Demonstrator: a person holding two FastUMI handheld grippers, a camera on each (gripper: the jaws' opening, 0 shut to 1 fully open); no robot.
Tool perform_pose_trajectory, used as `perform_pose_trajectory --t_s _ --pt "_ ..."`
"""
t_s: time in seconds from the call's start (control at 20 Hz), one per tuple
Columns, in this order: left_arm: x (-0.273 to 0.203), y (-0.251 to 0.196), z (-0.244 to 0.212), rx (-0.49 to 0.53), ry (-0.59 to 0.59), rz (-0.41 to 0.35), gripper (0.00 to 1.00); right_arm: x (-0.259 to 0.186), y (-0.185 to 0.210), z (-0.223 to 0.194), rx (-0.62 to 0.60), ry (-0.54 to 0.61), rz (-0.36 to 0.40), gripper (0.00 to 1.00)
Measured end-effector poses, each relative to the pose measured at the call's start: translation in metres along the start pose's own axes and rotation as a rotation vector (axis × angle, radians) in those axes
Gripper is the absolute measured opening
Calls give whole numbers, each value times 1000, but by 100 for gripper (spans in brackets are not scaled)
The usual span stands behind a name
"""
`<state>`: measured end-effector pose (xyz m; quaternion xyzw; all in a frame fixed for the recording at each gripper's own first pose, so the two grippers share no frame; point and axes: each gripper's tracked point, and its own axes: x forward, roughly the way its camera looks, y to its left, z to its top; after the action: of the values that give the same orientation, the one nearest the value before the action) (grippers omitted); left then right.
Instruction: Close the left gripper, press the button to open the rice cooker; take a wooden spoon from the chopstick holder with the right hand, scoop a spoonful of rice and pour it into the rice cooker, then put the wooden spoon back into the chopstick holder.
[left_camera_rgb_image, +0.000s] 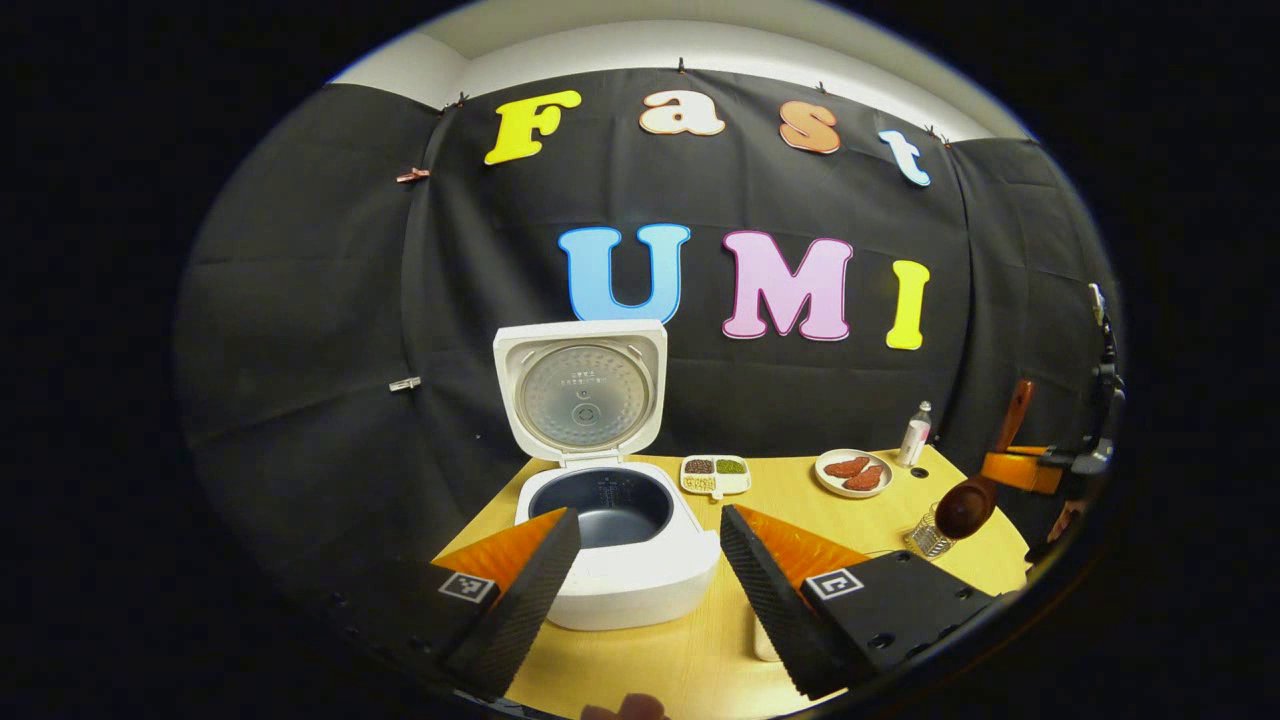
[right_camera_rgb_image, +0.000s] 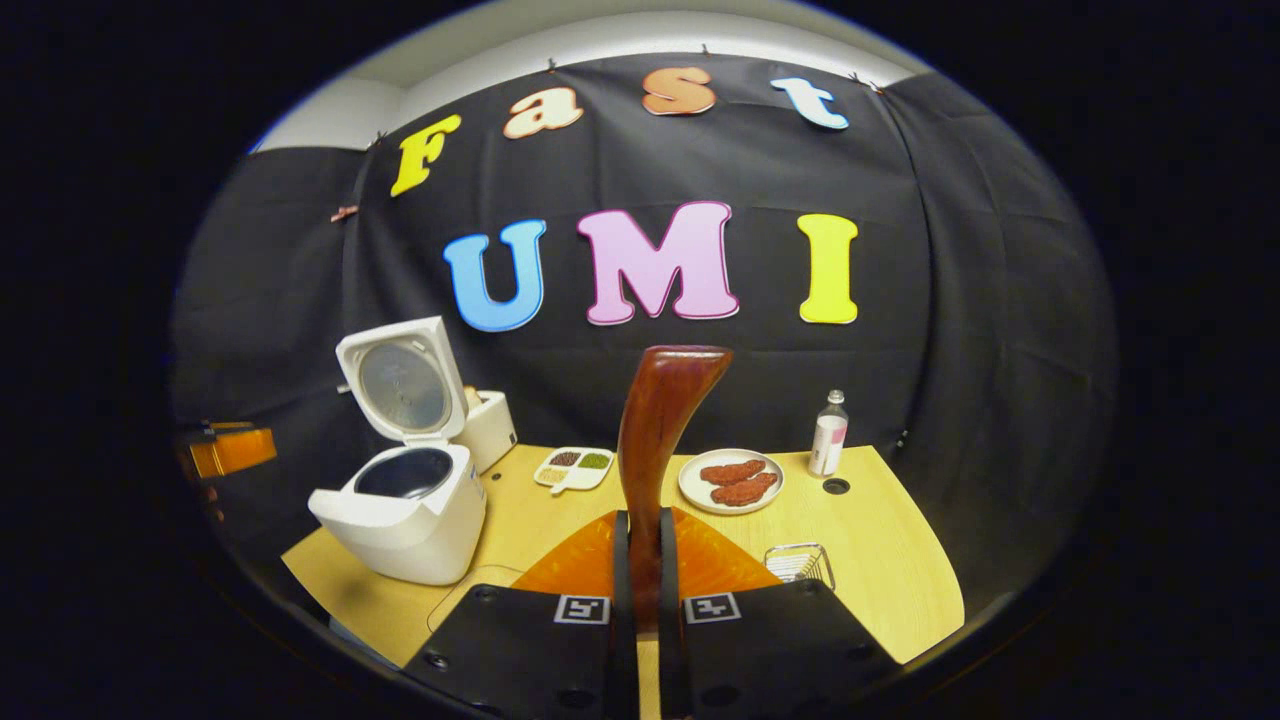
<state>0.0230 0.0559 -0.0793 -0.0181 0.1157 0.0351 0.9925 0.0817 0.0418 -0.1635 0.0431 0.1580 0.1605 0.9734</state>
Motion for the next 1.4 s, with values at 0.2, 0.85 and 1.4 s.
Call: perform_pose_trajectory --t_s 0.2,0.85,1.4 --pt "1 4 3 -7 -12 -57 97 15 45 -46 -61 76 5 13" --pt "-4 36 -10 -43 -22 -86 97 56 54 -154 39 306 -202 13" --pt "-7 56 -12 -87 -34 -49 95 62 85 -158 588 328 -92 13"
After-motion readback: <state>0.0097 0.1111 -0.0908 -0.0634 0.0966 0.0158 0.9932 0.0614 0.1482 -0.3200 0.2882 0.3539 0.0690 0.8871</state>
